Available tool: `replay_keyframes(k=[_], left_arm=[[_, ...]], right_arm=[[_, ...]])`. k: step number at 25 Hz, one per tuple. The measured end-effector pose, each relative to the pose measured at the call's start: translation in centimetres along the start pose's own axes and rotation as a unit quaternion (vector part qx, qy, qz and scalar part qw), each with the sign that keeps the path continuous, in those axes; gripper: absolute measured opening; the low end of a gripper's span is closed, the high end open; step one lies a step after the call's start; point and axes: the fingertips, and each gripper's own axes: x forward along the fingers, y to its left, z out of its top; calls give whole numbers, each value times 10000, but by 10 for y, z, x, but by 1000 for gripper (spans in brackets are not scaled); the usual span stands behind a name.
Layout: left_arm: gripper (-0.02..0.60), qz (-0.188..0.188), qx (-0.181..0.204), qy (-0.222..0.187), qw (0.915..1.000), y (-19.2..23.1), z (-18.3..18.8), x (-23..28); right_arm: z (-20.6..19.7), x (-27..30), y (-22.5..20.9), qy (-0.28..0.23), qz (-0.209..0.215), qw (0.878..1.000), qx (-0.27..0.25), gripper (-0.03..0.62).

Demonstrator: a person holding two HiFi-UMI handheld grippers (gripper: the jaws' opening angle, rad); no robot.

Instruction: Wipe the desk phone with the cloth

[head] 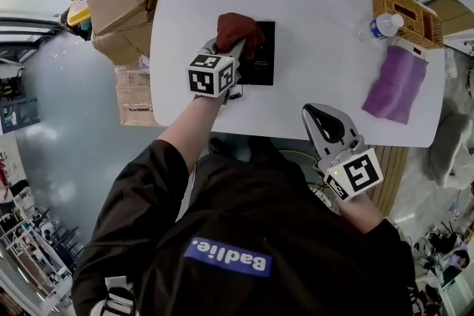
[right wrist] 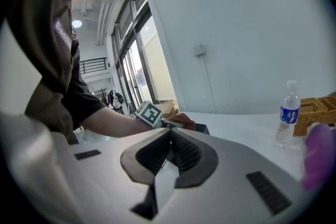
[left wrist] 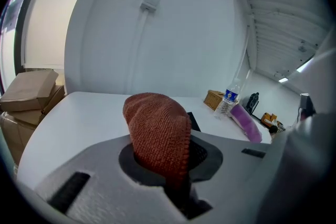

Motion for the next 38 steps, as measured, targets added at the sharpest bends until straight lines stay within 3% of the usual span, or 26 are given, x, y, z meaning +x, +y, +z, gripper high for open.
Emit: replay_keyframes(k=[20, 27, 31, 38], left_arm=[[60, -232, -156, 532, 9982, -32, -88, -27], [60, -415, -112, 913, 9949, -49, -121, -40], [60, -513, -46, 792, 9955, -58, -106, -42], [60, -672, 197, 181, 9974, -63, -27, -20]], right_arm=[[-3, 2, 20, 75, 46, 10000, 13, 31], [1, 2, 23, -16, -9, 10000, 26, 31], [5, 2, 21, -96, -43, 9999, 51, 31], [10, 3, 13, -139, -92, 9998, 93, 31]])
